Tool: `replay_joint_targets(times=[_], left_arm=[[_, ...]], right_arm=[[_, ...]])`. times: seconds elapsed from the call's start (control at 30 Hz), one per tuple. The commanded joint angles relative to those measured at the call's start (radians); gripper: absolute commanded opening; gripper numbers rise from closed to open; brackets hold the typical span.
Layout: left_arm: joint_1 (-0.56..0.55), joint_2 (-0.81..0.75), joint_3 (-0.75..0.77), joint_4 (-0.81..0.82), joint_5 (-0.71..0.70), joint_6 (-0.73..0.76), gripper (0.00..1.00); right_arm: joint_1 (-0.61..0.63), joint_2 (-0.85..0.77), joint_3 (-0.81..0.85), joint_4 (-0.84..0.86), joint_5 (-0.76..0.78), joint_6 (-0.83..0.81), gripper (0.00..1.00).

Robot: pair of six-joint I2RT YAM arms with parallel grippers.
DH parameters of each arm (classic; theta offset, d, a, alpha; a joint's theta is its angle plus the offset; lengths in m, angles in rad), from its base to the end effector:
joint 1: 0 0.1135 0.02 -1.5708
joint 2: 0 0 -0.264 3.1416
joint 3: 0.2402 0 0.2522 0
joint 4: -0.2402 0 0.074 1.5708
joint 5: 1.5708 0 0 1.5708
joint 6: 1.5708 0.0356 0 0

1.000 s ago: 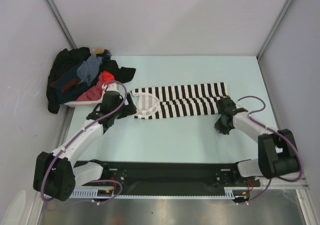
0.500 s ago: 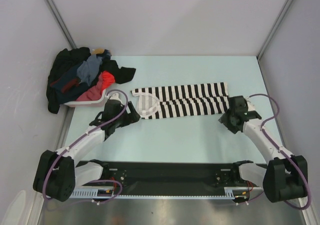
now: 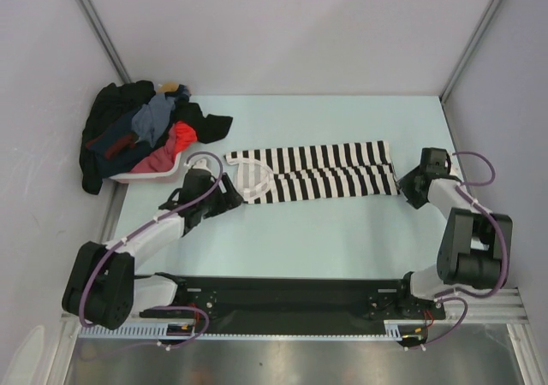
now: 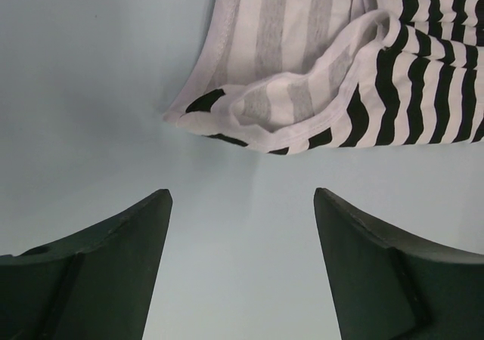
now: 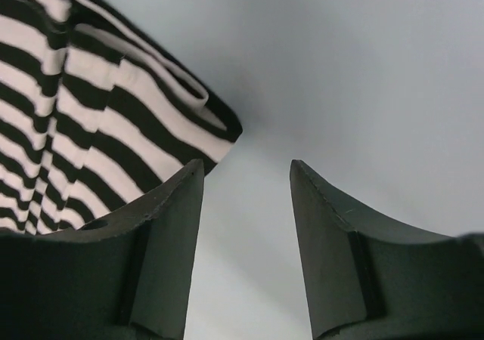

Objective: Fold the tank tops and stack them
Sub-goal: Fold the tank top

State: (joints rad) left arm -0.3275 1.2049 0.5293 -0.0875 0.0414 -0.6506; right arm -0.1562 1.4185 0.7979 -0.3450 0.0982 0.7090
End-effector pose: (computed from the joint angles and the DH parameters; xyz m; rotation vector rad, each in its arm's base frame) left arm 0.2205 -0.0765 0.1779 -0.3644 2.3676 -0.5247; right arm 0.2725 -0.0464 0.1908 1.0967 2.2824 0.0960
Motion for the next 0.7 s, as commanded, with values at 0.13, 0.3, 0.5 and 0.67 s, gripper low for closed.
replay_joint_targets(times=[0.13,0.3,0.5,0.67], left_arm=[[-0.002,0.082,0.041,0.071,0.018,0.003,0.79],[0.013,0.154,0.066,0.084,0.017,0.011,0.51],[0.053,0.186,0.072,0.117,-0.032,0.029,0.26],[0.071,0.209,0.104,0.111,-0.028,0.029,0.4]], right_arm=[[-0.011,0.146,0.063,0.144,-0.089,0.001,0.57],[0.007,0.194,0.08,0.144,-0.06,0.013,0.38],[0.044,0.214,0.077,0.129,-0.008,0.018,0.06],[0.06,0.203,0.049,0.132,0.008,0.024,0.05]])
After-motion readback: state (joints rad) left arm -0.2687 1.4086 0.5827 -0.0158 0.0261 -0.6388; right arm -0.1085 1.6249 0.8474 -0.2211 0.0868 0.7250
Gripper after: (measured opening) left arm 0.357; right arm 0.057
